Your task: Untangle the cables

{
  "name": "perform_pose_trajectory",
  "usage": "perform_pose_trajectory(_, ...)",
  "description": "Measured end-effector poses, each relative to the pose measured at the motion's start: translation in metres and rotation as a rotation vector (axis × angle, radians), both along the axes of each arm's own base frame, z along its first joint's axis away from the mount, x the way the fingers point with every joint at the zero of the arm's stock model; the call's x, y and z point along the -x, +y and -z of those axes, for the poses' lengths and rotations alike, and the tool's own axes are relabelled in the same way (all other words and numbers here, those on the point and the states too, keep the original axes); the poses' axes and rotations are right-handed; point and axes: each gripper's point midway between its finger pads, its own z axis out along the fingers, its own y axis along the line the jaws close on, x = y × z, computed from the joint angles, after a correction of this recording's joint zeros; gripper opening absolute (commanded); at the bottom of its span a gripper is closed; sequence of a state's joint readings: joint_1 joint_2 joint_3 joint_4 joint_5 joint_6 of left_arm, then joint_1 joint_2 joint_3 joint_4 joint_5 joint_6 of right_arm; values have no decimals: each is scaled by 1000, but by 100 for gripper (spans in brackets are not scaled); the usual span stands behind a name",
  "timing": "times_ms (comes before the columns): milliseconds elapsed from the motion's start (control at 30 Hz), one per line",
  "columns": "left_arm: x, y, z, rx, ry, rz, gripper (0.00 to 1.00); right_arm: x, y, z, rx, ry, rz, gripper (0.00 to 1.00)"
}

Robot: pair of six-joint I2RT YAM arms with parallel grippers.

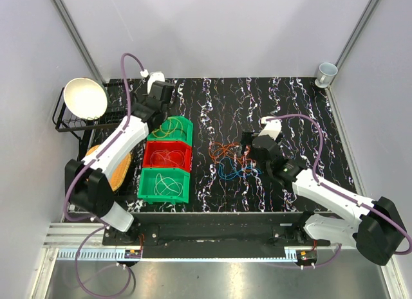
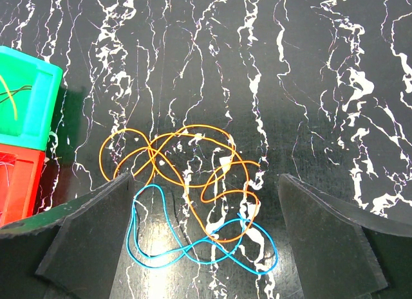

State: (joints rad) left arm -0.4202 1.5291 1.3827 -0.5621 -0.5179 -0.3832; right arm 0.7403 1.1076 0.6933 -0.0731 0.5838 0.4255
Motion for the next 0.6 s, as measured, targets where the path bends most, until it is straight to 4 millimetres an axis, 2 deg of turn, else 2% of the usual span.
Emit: perform_pose_trajectory(600,-34,-16,68,3,90,15,0,0,0,2,4,4,0,98)
